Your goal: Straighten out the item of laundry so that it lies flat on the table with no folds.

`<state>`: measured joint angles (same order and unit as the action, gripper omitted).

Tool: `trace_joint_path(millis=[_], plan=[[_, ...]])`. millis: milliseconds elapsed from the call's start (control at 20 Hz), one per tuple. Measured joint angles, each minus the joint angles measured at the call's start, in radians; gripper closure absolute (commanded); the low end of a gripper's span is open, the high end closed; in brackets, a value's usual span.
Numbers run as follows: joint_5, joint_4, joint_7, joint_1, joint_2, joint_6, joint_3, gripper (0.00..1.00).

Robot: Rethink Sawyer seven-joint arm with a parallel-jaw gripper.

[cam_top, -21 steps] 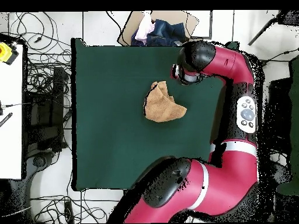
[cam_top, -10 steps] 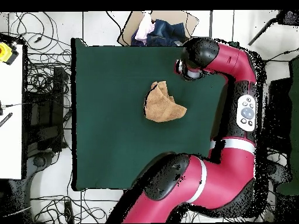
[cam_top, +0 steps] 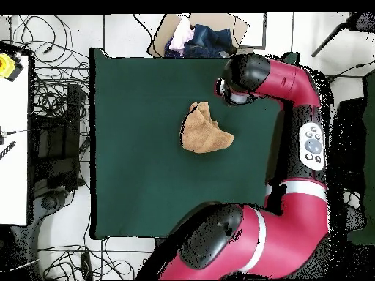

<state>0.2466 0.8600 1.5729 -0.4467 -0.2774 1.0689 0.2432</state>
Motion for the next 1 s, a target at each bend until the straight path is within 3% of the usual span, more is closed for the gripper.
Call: trace_joint_path(millis=[350,1000], plan=[[0.0,0.18,0.0,-0.018,-0.113,-0.126,0.0,0.0],[0.0,0.39,0.0,-0.068,-0.224,-0.221,-0.002,0.0]])
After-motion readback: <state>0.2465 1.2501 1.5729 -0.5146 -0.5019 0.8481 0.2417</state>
